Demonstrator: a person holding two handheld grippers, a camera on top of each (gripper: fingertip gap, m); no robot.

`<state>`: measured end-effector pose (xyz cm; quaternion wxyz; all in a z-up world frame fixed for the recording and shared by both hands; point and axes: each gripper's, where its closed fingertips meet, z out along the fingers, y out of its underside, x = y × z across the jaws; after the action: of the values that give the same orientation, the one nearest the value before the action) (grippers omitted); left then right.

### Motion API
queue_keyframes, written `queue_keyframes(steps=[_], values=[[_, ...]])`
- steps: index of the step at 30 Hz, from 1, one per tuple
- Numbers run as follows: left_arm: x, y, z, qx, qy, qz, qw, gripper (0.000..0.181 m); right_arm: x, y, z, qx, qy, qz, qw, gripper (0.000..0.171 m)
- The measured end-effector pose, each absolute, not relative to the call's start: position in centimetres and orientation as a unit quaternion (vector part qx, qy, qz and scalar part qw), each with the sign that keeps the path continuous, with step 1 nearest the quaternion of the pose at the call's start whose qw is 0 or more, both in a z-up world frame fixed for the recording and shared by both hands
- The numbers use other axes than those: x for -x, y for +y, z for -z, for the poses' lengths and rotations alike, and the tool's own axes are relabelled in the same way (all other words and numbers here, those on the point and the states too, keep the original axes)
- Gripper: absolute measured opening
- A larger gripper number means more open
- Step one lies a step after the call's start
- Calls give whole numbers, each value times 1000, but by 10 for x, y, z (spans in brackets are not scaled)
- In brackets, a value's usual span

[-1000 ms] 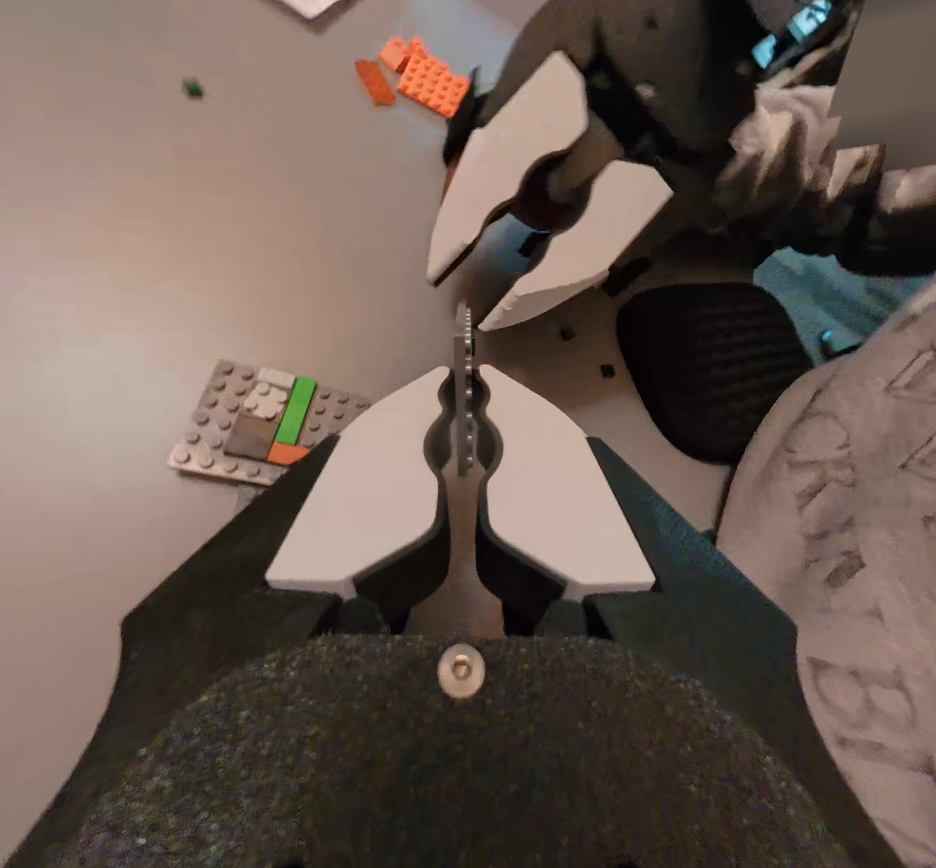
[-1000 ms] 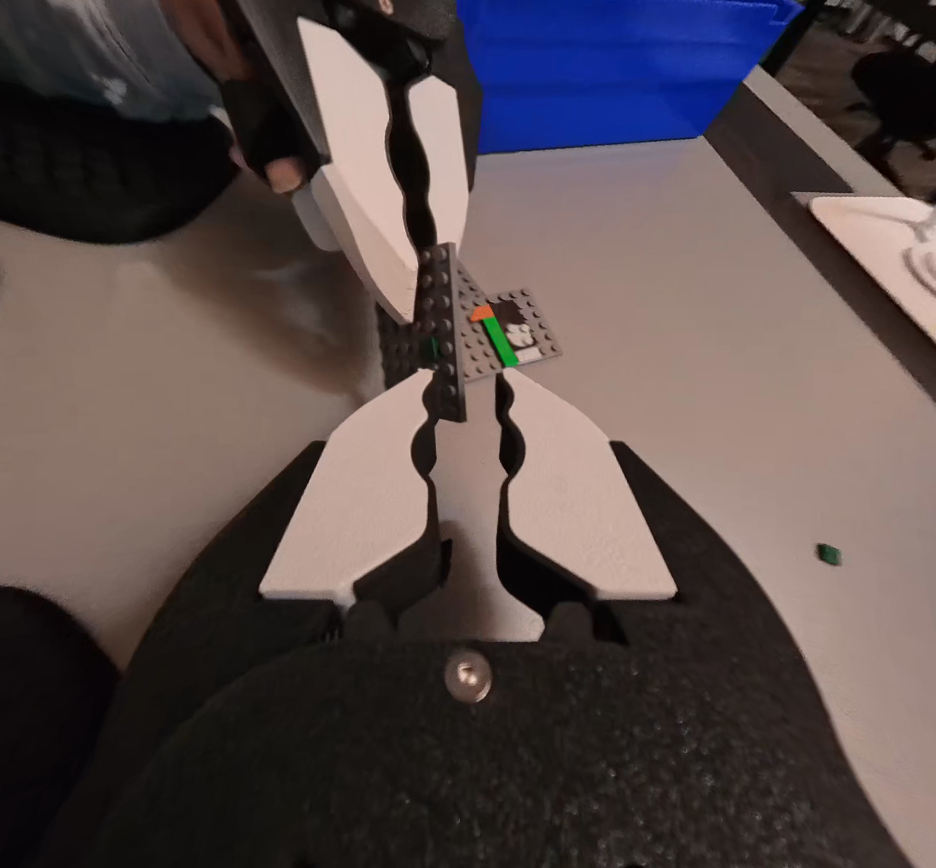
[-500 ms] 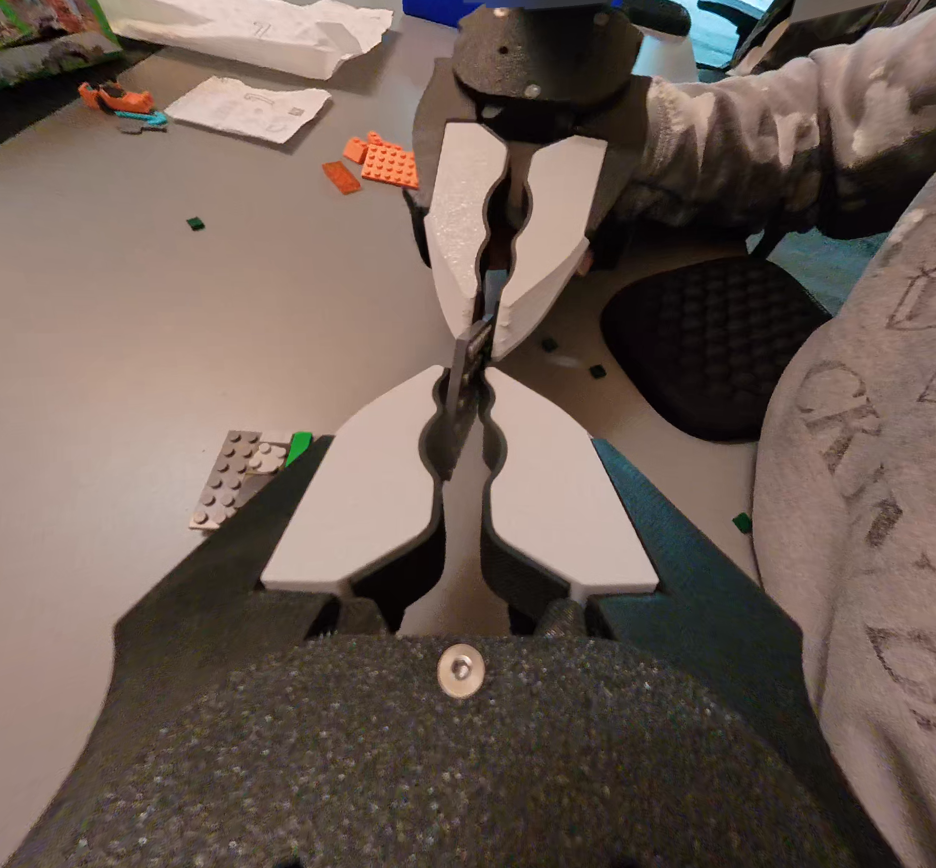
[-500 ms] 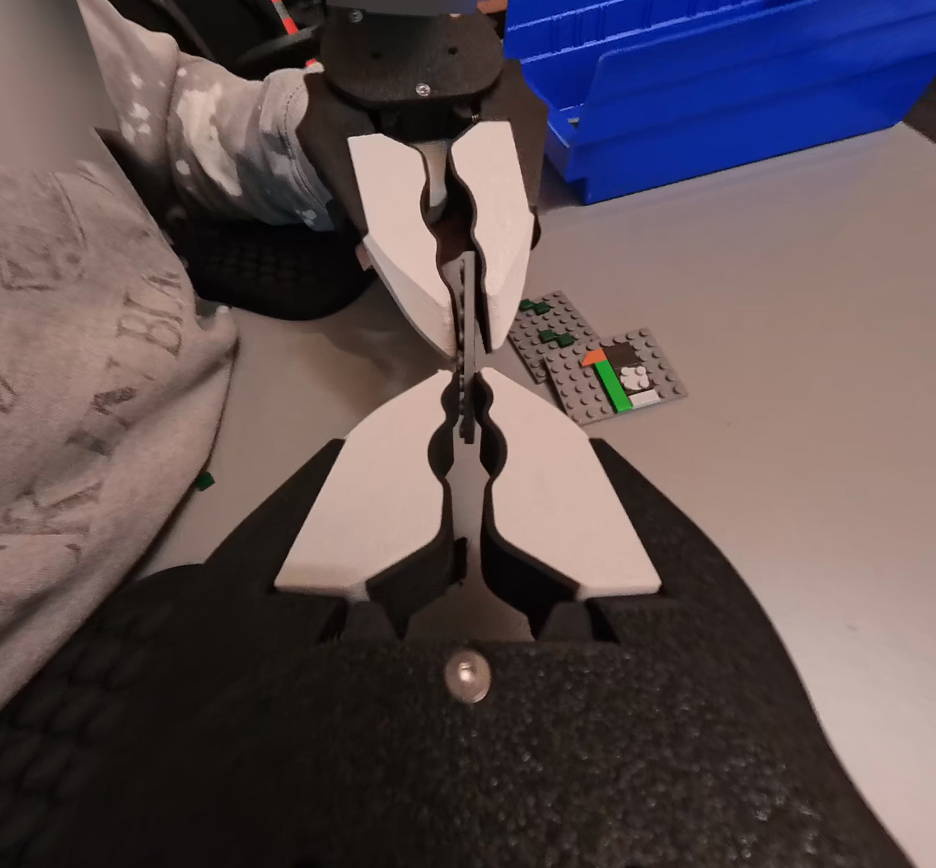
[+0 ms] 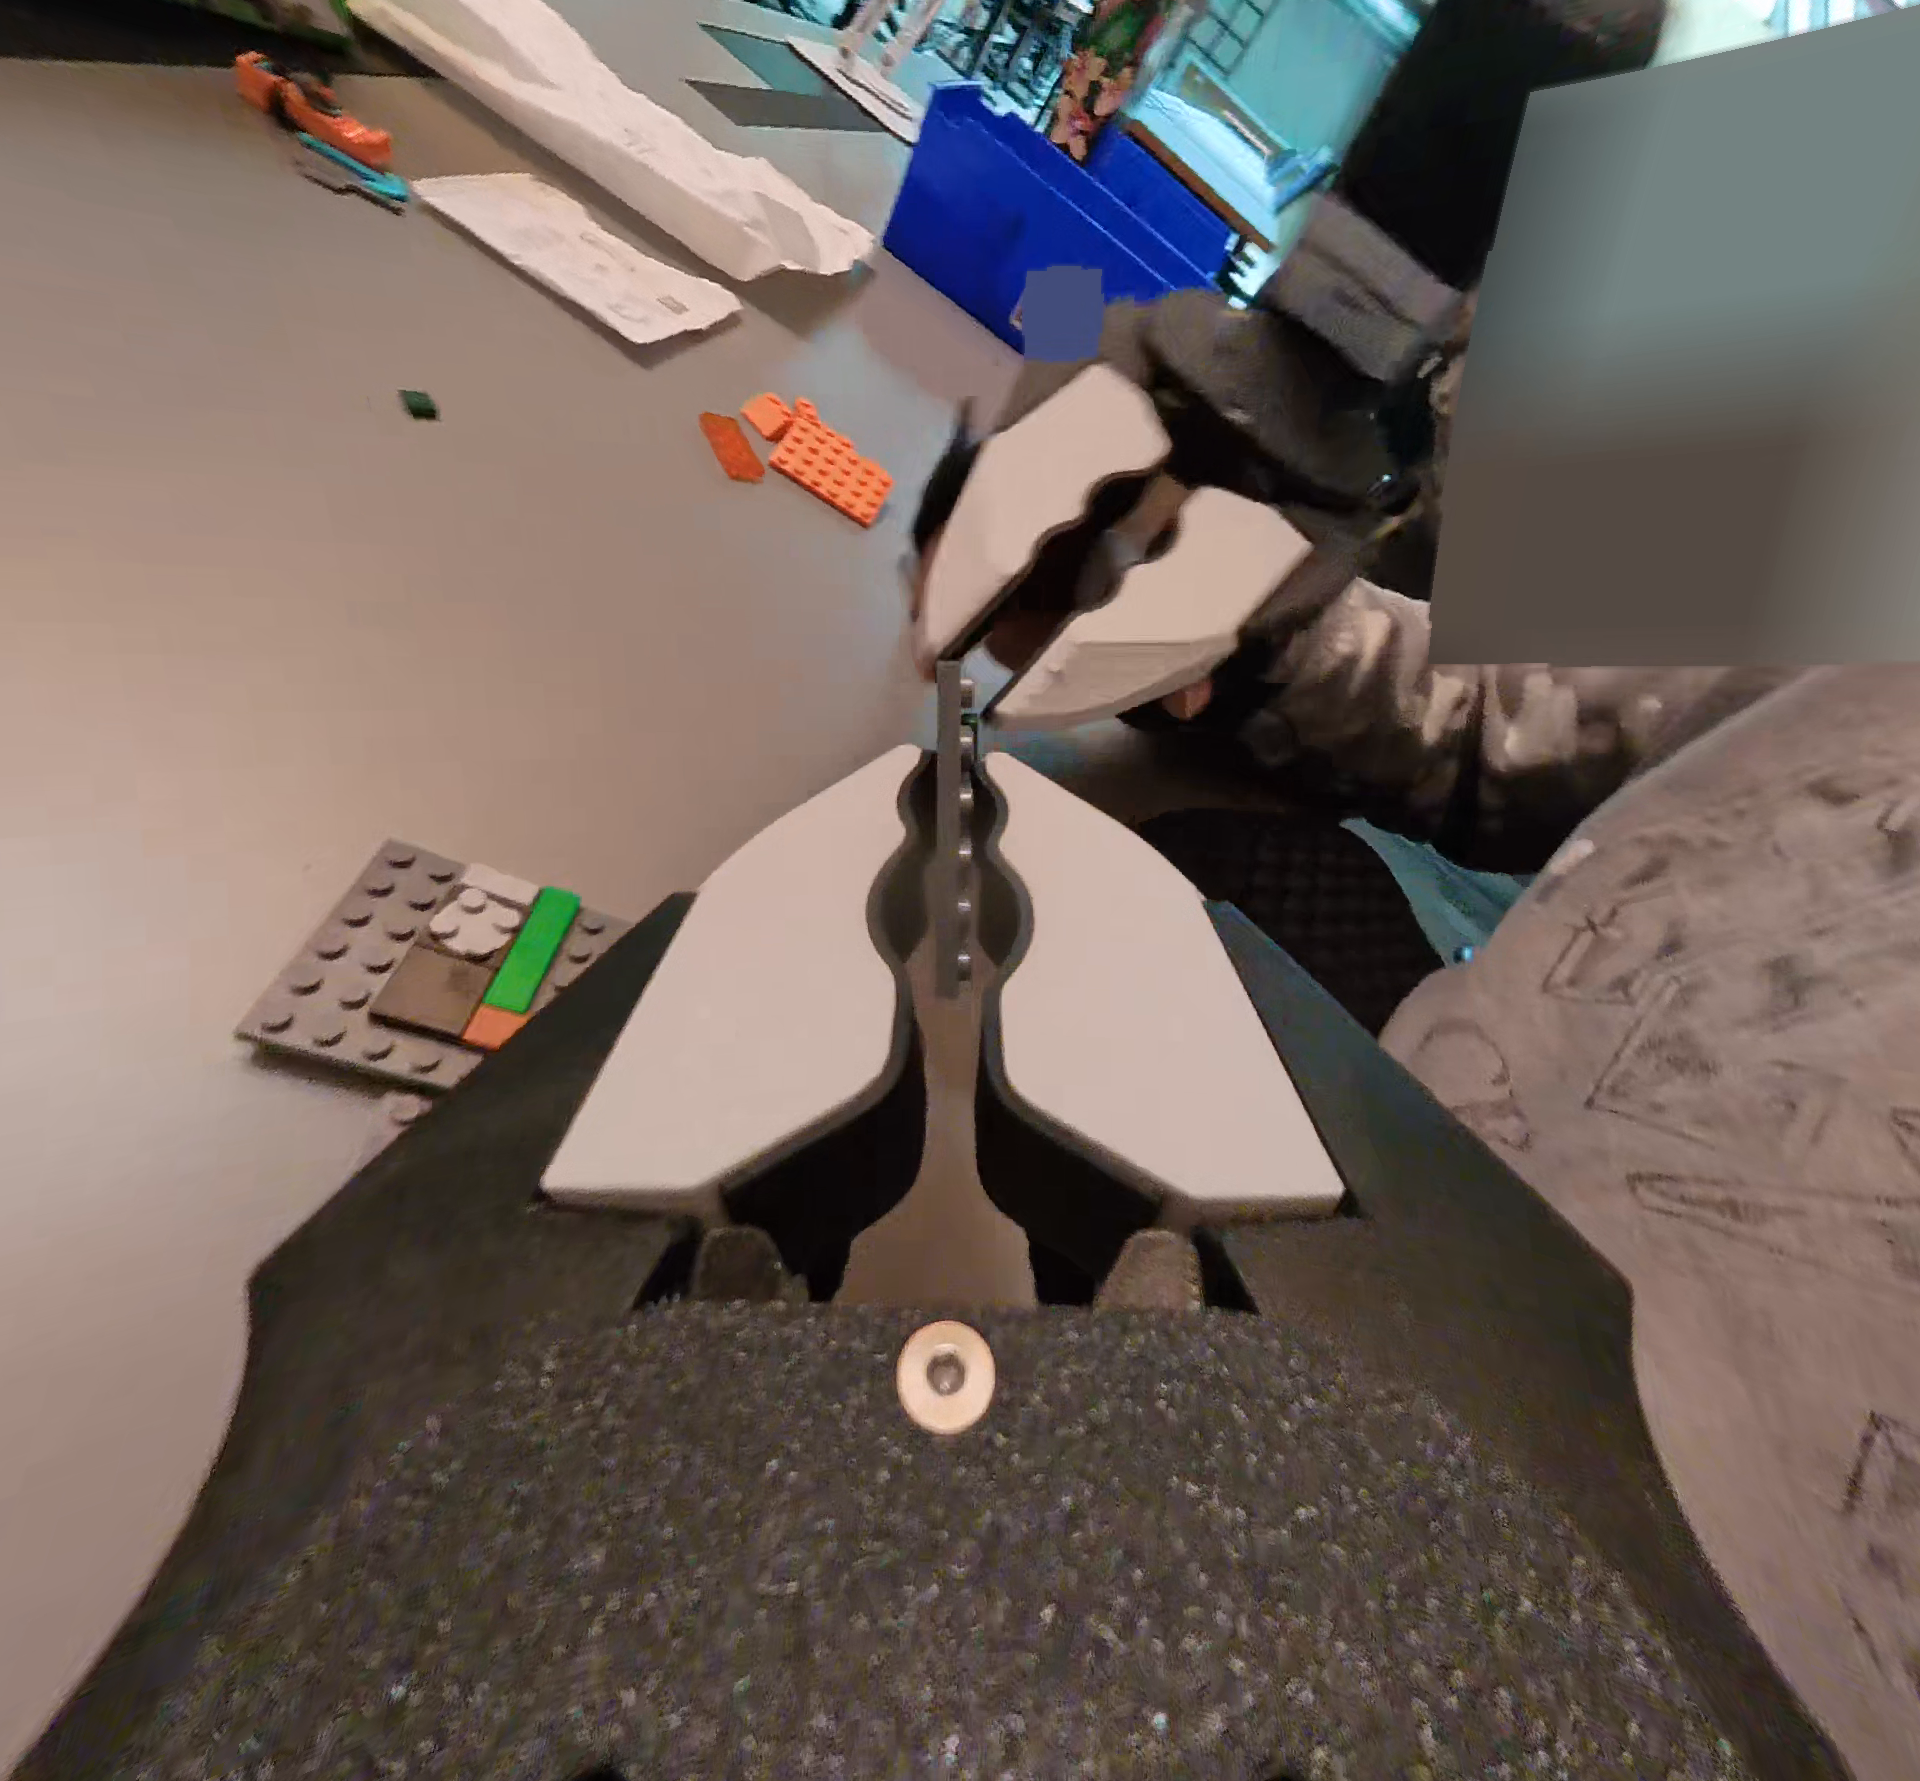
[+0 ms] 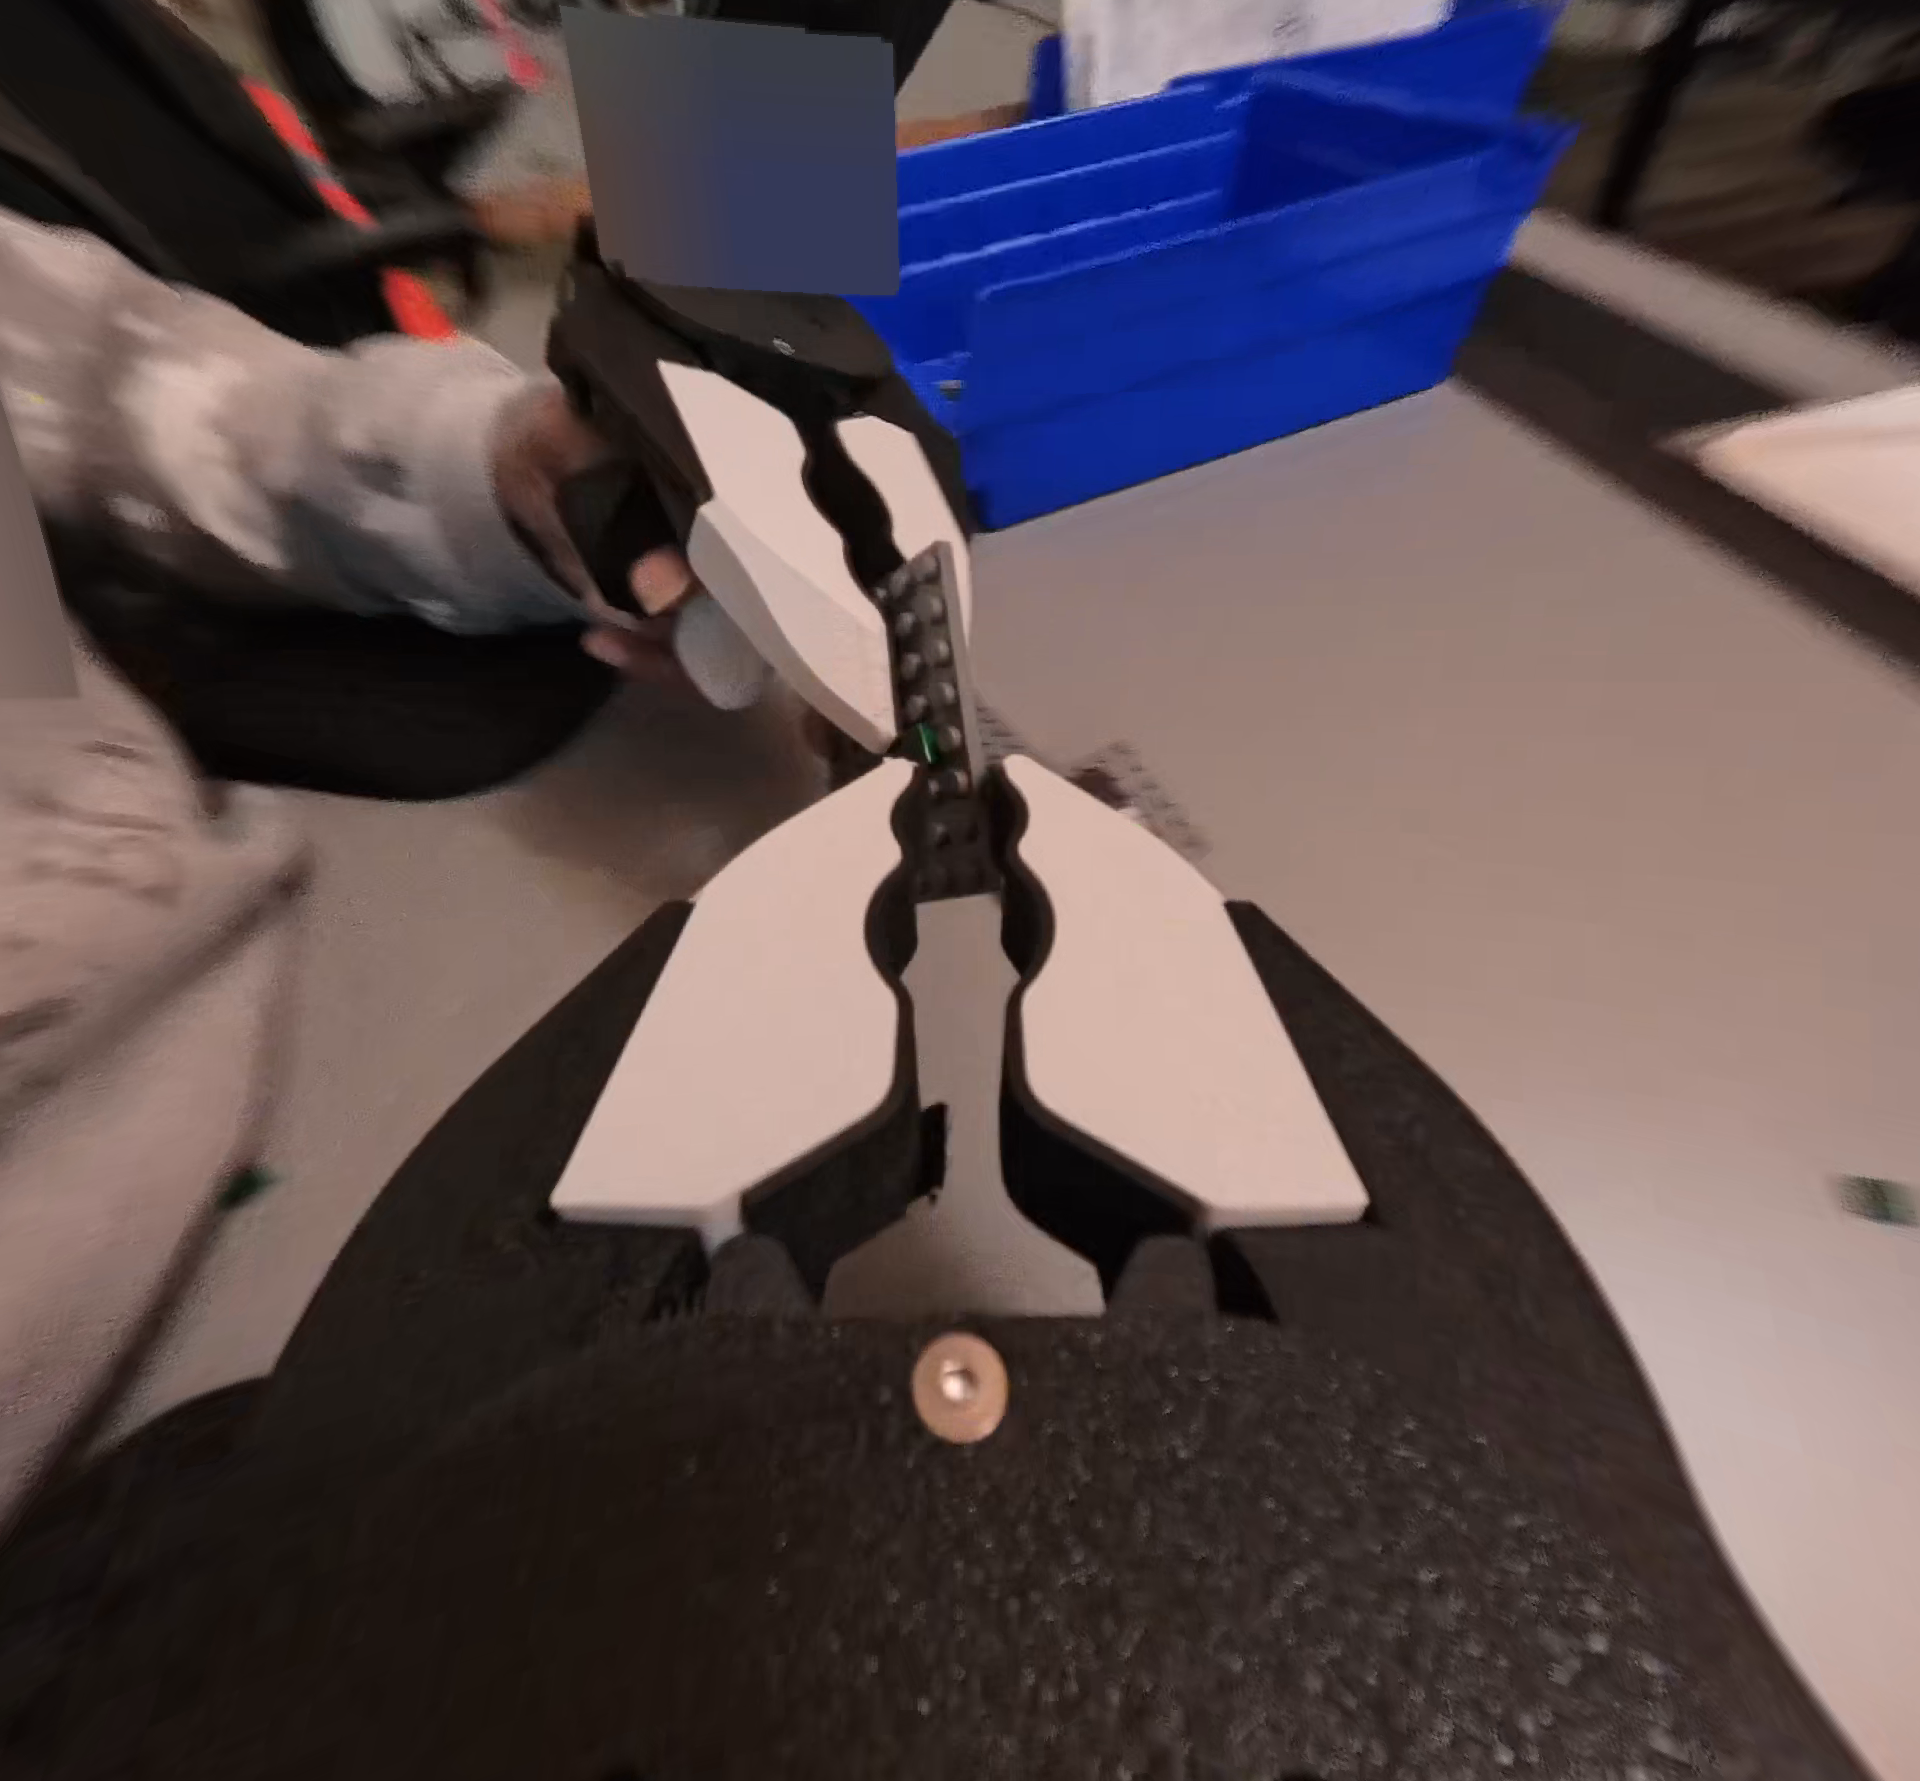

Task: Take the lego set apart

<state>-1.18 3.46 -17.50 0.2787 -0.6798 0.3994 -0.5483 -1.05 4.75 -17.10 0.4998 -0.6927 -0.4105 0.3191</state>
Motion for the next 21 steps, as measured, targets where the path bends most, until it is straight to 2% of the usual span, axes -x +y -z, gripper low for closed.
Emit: queue_keyframes(steps=[3, 7, 13, 17, 21], values=[[12, 41, 183, 706, 369, 545, 264, 5, 13, 49, 161, 661, -461, -179, 564, 10], [12, 45, 186, 726, 340, 540, 254, 5, 19, 53, 180, 666, -503, -79, 545, 13], [12, 40, 191, 744, 316, 547, 218, 5, 21, 54, 191, 639, -559, -17, 528, 12], [11, 37, 200, 759, 315, 539, 184, 5, 25, 48, 200, 553, -650, 75, 516, 7], [11, 32, 205, 761, 336, 529, 167, 5, 26, 43, 205, 542, -691, 47, 475, 7]])
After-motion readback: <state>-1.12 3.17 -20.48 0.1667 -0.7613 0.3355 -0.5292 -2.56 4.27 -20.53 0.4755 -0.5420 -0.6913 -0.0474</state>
